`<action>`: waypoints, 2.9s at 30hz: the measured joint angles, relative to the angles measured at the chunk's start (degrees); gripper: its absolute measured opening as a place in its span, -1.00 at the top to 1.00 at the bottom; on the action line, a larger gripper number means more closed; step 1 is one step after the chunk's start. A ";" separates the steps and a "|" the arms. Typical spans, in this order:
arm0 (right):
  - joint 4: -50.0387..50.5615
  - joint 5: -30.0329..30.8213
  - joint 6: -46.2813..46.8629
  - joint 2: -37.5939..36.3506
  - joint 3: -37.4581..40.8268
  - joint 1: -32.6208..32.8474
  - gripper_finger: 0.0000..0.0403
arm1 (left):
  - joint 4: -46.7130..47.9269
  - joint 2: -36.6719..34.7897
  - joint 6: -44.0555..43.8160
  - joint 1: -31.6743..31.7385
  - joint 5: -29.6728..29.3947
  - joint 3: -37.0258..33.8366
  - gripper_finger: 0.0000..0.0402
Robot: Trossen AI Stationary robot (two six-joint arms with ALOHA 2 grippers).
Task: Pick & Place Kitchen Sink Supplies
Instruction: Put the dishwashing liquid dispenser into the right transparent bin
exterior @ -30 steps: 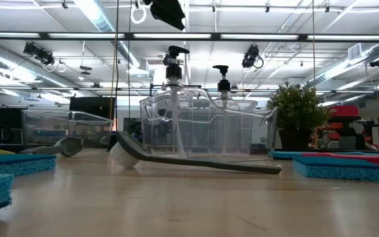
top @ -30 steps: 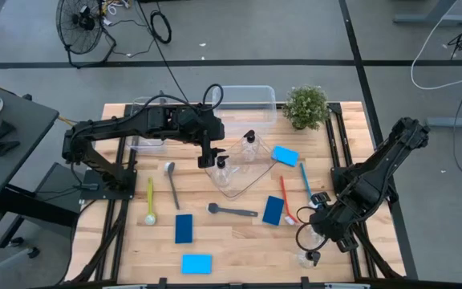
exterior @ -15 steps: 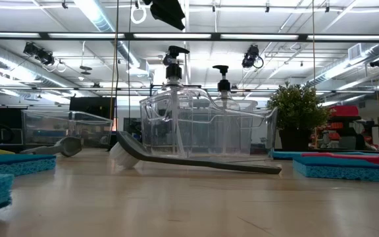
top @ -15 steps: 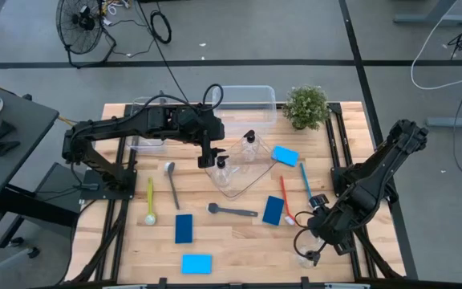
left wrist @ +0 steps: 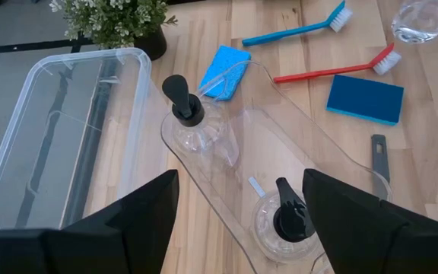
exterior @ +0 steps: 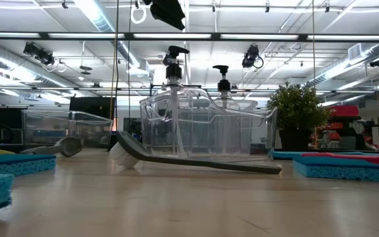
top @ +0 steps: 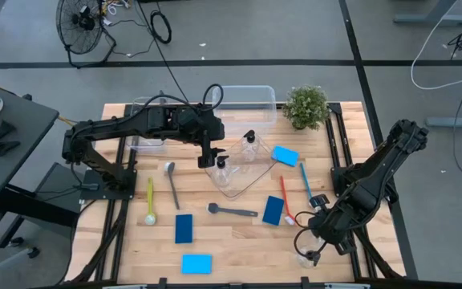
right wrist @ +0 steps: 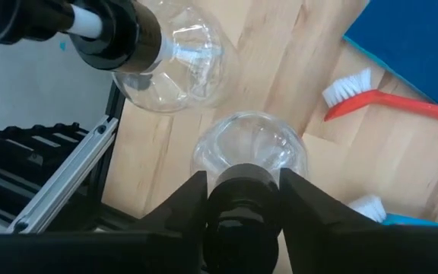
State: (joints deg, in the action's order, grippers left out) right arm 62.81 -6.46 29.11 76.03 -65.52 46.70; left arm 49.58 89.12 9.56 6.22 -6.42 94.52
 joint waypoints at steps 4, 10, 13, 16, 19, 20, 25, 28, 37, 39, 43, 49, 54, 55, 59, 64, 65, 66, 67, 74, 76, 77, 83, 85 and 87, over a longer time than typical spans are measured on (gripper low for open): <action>-0.02 -0.12 -0.16 0.00 0.00 0.00 0.38 | -0.04 0.00 0.02 -0.01 -0.01 0.00 -0.43; 0.68 -1.32 -0.69 0.04 -0.71 -0.03 0.38 | -0.07 0.00 0.02 -0.02 -1.92 0.00 -0.43; 2.48 -1.77 -0.93 -0.53 -2.69 -0.71 0.39 | -0.15 0.00 0.02 -0.05 -1.94 0.00 -0.43; 6.33 -1.28 -1.05 -1.05 -5.08 -1.61 0.39 | -0.66 -0.33 0.07 -0.09 -1.92 0.00 -0.43; 11.46 -0.46 -1.18 -1.51 -8.12 -2.72 0.39 | -2.20 -0.84 0.09 -0.09 -1.94 0.00 -0.43; 13.20 -0.43 -1.39 -1.55 -9.37 -3.26 0.39 | -2.86 -0.98 0.09 -0.07 -1.92 0.00 -0.43; 20.59 1.59 -3.91 -1.57 -15.25 -5.99 0.39 | -6.03 -1.99 1.36 0.07 -1.96 0.00 -0.43; 24.02 3.14 -5.90 -1.57 -18.39 -8.26 0.39 | -6.66 -2.67 2.08 0.08 -2.89 -0.04 -0.43; 27.15 5.91 -12.34 -1.55 -23.61 -17.93 0.39 | -9.47 -5.48 2.23 0.09 -5.16 0.00 -0.43; 27.01 5.84 -13.96 -1.57 -23.78 -20.33 0.39 | -9.25 -6.07 2.23 0.09 -5.43 -0.02 -0.43; 26.87 5.78 -18.61 -1.53 -23.78 -24.96 0.39 | -9.35 -7.63 2.22 -0.06 -5.43 0.04 -0.43; 24.64 7.15 -24.56 -1.51 -23.78 -32.13 0.39 | -7.09 -10.68 1.95 0.00 -5.03 0.02 -0.34; 19.98 7.21 -28.18 -1.49 -23.78 -38.03 0.39 | -7.19 -12.36 1.96 0.11 -5.10 0.04 -0.11; 18.76 6.97 -28.09 -1.49 -23.78 -39.07 0.39 | -6.74 -12.76 2.02 0.11 -5.14 0.04 -0.06; 14.54 5.47 -26.16 -1.49 -23.78 -43.11 0.39 | -5.35 -13.35 2.08 0.11 -5.53 0.09 0.11; 10.83 2.02 -23.16 -1.02 -23.78 -47.67 0.39 | -2.96 -13.91 2.21 0.11 -7.46 0.04 0.25; 10.26 1.37 -22.56 -0.77 -23.78 -48.46 0.39 | -2.66 -13.92 2.21 0.11 -7.83 0.04 0.27; 9.56 0.60 -22.26 -0.47 -23.78 -49.20 0.39 | -2.51 -13.87 2.21 0.11 -8.07 0.04 0.29; 8.95 -0.27 -22.04 -0.26 -23.78 -49.93 0.39 | -2.50 -13.81 2.21 0.11 -8.34 0.04 0.31; 5.77 -2.16 -22.07 2.53 -23.78 -54.10 0.39 | -2.40 -13.84 3.34 0.11 -9.03 0.04 0.36; 5.76 -2.13 -22.14 3.56 -23.78 -55.16 0.39 | -2.38 -13.84 3.23 0.11 -9.05 0.04 0.36; 5.79 -2.12 -22.32 4.05 -23.78 -55.62 0.39 | -2.32 -13.84 3.10 0.11 -9.09 0.04 0.36; 5.67 -1.98 -24.66 7.51 -23.78 -58.11 0.39 | -2.08 -13.81 3.08 0.11 -9.46 0.04 0.36; 5.33 -1.94 -25.35 8.74 -23.78 -58.63 0.39 | -2.08 -13.81 3.09 0.11 -9.46 0.04 0.36; 5.14 -1.96 -25.90 9.90 -23.78 -58.99 0.39 | -2.08 -13.81 3.08 0.11 -9.45 0.04 0.36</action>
State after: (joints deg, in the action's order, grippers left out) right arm 67.94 -8.43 3.21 85.93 -89.30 -12.29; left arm 47.51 75.31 12.64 6.33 -15.87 94.56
